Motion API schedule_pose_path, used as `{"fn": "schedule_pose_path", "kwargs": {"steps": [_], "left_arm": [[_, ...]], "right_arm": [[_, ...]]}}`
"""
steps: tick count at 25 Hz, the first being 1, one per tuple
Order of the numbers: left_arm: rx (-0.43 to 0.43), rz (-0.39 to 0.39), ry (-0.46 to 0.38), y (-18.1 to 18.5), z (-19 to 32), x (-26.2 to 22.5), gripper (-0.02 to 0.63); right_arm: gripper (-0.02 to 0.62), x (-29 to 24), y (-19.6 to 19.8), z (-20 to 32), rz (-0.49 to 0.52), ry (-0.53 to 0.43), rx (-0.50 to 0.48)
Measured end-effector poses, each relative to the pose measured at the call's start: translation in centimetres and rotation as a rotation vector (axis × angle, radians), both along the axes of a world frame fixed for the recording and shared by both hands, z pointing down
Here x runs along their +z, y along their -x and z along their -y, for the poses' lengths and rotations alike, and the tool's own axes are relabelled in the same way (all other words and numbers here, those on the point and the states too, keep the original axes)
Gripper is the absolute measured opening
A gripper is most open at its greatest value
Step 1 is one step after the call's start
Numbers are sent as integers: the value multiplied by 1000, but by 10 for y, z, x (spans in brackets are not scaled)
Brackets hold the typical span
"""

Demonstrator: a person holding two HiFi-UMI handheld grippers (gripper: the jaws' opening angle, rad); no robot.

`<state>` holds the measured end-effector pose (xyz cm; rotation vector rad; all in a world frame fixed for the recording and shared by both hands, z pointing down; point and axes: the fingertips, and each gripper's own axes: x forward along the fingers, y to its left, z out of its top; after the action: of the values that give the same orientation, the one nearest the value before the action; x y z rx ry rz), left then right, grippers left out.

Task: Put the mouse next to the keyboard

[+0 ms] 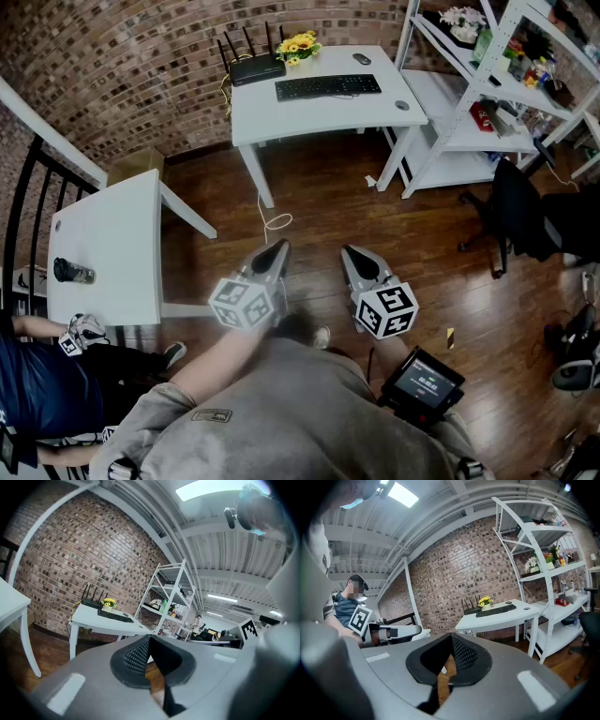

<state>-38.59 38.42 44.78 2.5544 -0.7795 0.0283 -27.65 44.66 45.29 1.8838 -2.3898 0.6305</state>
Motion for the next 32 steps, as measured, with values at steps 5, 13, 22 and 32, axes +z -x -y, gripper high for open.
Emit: {"fn": "schedule_pose_path", "kwargs": {"steps": [5, 13, 22, 32], "left_arm": [[11, 9, 12, -32, 42, 5, -3], [31, -24, 20, -83, 145, 9, -3], [74, -53, 8, -129, 234, 0, -3], [11, -14, 35, -189, 303, 13, -3]], "right_arm": [[12, 7, -34, 40, 16, 17, 15], [12, 5, -83, 133, -42, 43, 26], [12, -3, -130, 221, -66, 43, 76], [12, 7, -202, 297, -49, 51, 35]]}}
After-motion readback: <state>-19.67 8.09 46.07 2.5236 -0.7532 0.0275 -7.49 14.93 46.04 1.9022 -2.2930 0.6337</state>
